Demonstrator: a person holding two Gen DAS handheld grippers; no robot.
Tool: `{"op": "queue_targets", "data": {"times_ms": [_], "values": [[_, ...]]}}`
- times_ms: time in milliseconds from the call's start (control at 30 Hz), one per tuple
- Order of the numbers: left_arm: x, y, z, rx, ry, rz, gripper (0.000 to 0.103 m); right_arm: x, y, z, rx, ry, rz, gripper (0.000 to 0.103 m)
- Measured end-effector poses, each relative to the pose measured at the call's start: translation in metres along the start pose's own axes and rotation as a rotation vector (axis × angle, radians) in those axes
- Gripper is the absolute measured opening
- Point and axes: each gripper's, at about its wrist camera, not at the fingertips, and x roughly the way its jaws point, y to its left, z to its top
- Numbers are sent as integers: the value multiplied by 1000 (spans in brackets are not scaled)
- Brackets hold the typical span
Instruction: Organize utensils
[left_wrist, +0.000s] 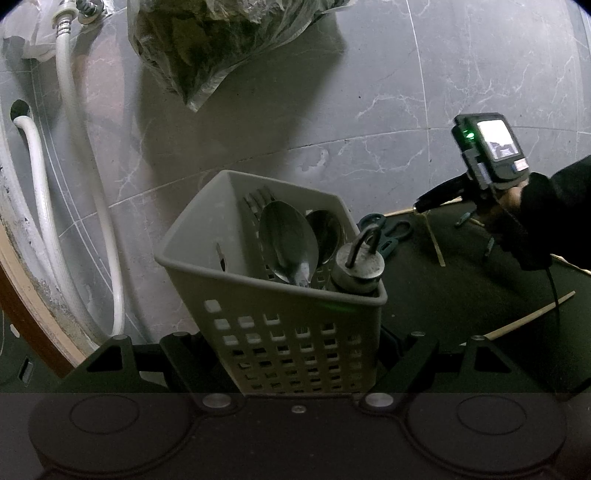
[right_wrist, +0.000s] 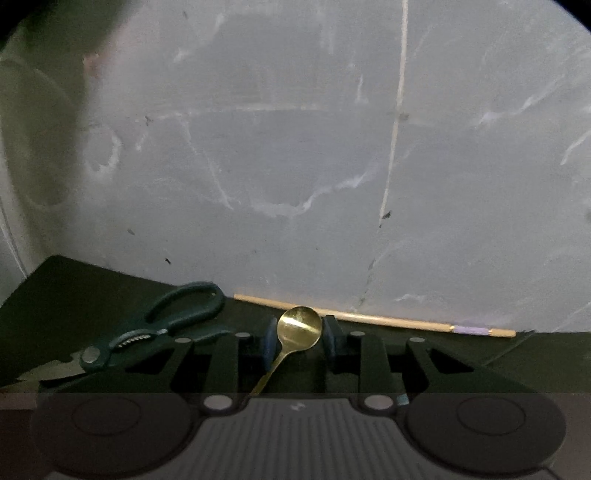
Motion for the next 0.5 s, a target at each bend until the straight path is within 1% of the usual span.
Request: {"op": "queue_targets", "data": {"times_ms": [33, 133, 233, 300, 333, 367, 433, 500], "values": [[0, 0, 0, 0, -1, 0, 82, -5, 1, 0, -3, -12, 0, 8], [1, 0, 0, 1, -2, -1, 82, -20, 4, -2, -10, -54, 6, 8], [1, -1, -1, 3, -2, -4, 82, -21, 7, -3, -43, -38, 18, 9], [1, -1, -1, 4, -3, -6, 82, -17, 7, -4, -37, -6, 26, 18], [1, -1, -1, 5, -4, -7, 82, -15, 5, -5, -30, 7, 26, 30], [1, -1, -1, 6, -5, -7, 82, -14, 4, -6, -25, 15, 30, 39], [1, -1, -1, 6, -5, -9, 82, -9, 1, -9, -28, 43, 44, 45], [1, -1, -1, 7, -5, -10, 82, -5, 3, -10, -45, 71, 48, 47]]}}
